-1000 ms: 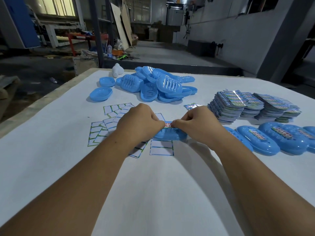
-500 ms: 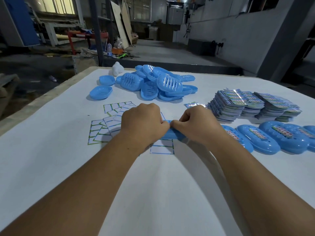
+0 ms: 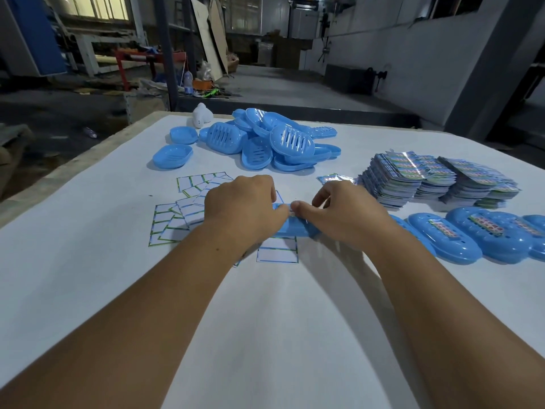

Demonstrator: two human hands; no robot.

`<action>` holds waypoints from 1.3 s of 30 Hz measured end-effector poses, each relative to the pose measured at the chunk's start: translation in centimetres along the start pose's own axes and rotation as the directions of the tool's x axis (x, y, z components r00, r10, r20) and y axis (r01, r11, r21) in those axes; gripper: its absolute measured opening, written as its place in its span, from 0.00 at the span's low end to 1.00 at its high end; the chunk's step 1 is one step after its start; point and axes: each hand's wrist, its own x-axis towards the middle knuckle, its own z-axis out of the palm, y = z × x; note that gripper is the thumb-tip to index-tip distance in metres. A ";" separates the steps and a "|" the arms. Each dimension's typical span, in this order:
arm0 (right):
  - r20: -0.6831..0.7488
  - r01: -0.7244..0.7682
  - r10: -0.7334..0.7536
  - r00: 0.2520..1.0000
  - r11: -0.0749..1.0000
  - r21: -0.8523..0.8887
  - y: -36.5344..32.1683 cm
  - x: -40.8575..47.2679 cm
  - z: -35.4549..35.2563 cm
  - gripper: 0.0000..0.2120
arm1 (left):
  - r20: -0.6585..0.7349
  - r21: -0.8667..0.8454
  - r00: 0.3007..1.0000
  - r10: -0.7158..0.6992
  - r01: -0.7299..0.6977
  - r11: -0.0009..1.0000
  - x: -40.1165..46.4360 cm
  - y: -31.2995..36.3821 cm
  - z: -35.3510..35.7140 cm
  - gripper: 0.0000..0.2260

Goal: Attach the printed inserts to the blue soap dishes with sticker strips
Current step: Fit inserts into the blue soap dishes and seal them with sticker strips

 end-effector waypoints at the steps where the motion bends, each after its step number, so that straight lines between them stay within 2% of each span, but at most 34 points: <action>1: 0.013 0.038 -0.039 0.999 0.998 0.056 0.1 0.0 0.0 0.22 | 0.015 -0.061 1.000 -0.015 0.016 0.998 0.1 -0.1 0.0 0.13; 3: 0.056 0.133 -0.143 0.988 0.980 0.148 -0.1 -0.2 0.0 0.23 | 0.009 -0.164 0.999 -0.048 0.049 0.985 0.4 -0.5 0.0 0.11; 6: 0.146 0.235 -0.264 0.953 0.953 0.189 -0.9 -0.8 0.2 0.30 | -0.047 -0.198 0.997 -0.065 0.055 0.979 0.6 -0.7 0.1 0.14; 10: 0.161 0.310 -0.341 0.926 0.931 0.191 -1.3 -1.4 0.4 0.29 | 0.032 -0.271 0.998 -0.055 0.062 0.961 0.5 -0.8 0.5 0.13; 12: 0.145 0.283 -0.302 0.942 0.949 0.137 -1.0 -1.4 0.0 0.30 | 0.071 -0.252 0.996 -0.046 0.062 0.966 0.4 -0.9 0.8 0.13; 15: 0.131 0.146 -0.127 0.983 0.978 -0.147 -0.5 -1.2 -0.6 0.30 | 0.083 -0.222 0.996 -0.036 0.054 0.974 0.4 -0.9 1.1 0.12; 18: 0.221 0.019 0.041 0.975 0.965 -0.261 0.2 -1.5 -0.8 0.30 | 0.099 -0.171 0.995 -0.034 0.051 0.984 0.3 -0.8 1.1 0.10; 22: 0.255 -0.020 0.087 0.963 0.967 -0.253 1.0 -2.1 -1.7 0.31 | 0.139 -0.167 0.990 -0.030 0.053 0.984 0.3 -0.8 1.1 0.11; 25: 0.238 -0.023 0.083 0.968 0.969 -0.245 1.4 -2.2 -2.4 0.24 | 0.149 -0.140 0.989 0.004 0.017 0.990 0.0 -0.9 1.0 0.19; 28: 0.232 -0.035 0.106 0.967 0.956 -0.290 1.7 -2.2 -2.9 0.26 | 0.143 -0.079 0.989 0.041 -0.030 0.996 -0.4 -0.6 1.0 0.28; 31: 0.244 -0.041 0.120 0.962 0.951 -0.305 1.9 -1.9 -3.1 0.27 | 0.141 -0.086 0.985 0.096 -0.084 0.993 -0.7 0.0 1.1 0.34; 34: 0.263 -0.066 0.150 0.953 0.950 -0.304 2.2 -1.8 -3.3 0.27 | 0.196 -0.105 0.971 0.134 -0.115 0.988 -0.7 0.2 1.1 0.35; 39: 0.266 -0.096 0.165 0.950 0.963 -0.252 2.8 -1.7 -3.5 0.27 | 0.254 -0.162 0.960 0.121 -0.082 0.983 -0.3 -0.5 0.9 0.32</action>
